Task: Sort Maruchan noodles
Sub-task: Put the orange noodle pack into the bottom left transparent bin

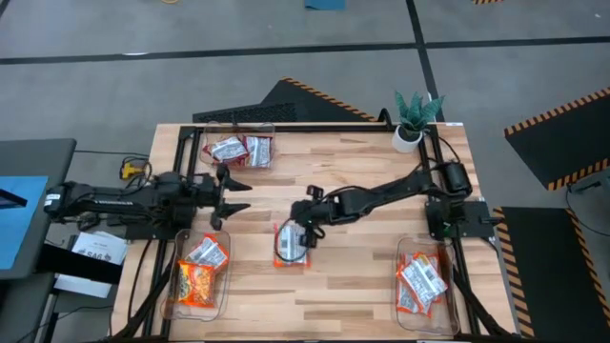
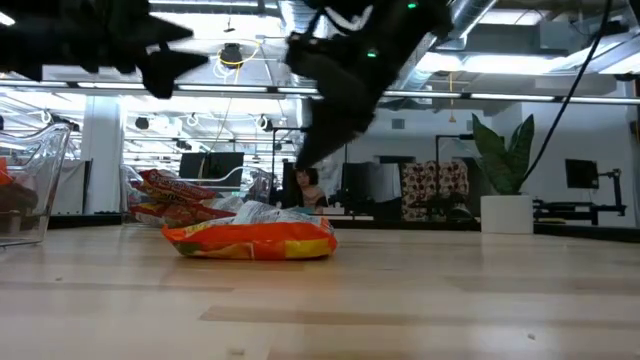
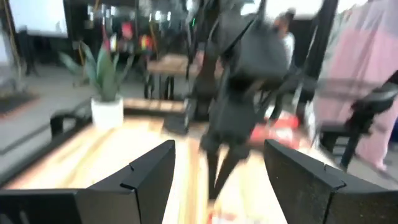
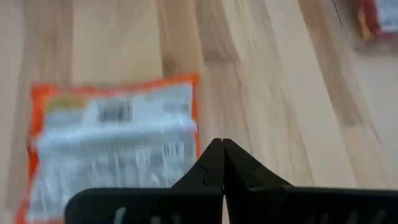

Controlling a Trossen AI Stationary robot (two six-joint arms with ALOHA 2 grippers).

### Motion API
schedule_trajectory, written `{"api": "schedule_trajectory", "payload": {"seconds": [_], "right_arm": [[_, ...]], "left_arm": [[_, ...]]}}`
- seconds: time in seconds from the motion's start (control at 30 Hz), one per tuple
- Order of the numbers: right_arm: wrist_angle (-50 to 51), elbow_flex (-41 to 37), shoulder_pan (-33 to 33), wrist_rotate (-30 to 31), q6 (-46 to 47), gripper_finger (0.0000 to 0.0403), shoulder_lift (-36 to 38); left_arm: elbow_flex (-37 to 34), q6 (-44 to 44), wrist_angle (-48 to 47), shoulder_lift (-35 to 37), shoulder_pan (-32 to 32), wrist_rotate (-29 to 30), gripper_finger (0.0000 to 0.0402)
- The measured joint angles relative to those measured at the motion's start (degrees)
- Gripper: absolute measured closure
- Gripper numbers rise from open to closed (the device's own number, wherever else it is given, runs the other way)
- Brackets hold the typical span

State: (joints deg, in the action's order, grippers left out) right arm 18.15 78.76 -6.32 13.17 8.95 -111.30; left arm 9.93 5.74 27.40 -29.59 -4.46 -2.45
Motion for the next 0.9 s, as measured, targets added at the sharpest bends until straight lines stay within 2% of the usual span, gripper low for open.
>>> {"api": "schedule_trajectory", "payload": {"seconds": [0.13,0.2,0.43,0.53,0.63,0.73,0.9], "right_arm": [[5.43,-3.81,-1.02,6.9,0.43,0.0387,4.37],[4.39,-6.23,-1.07,9.5,1.44,0.0387,7.88],[-0.3,-17.67,-0.6,11.05,5.74,0.0386,20.12],[-2.28,-21.27,-0.2,11.86,7.08,0.0386,23.97],[-4.9,-23.65,-0.13,12.68,7.01,0.0386,25.85],[-7.24,-24.56,-0.16,12.84,5.73,0.0386,26.29],[-6.96,-24.84,0.1,12.83,5.45,0.0386,25.38]], "left_arm": [[0.59,-0.91,1.01,-7.66,0.1,-0.69,0.0168],[2.14,-1.85,1.15,-12.48,0.65,-0.73,0.0168],[10.75,-9.77,-0.34,-34.79,5.3,-3.9,0.0168],[13.69,-15.11,-1.75,-42.9,6.61,-9.29,0.0168],[16.81,-17.34,-2.32,-49.56,6.87,-13.52,0.0168],[21.03,-19.01,-5.07,-55.27,6.76,-13.7,0.0168],[29.73,-27.12,-11.74,-63.44,6.83,-12.27,0.0168]]}}
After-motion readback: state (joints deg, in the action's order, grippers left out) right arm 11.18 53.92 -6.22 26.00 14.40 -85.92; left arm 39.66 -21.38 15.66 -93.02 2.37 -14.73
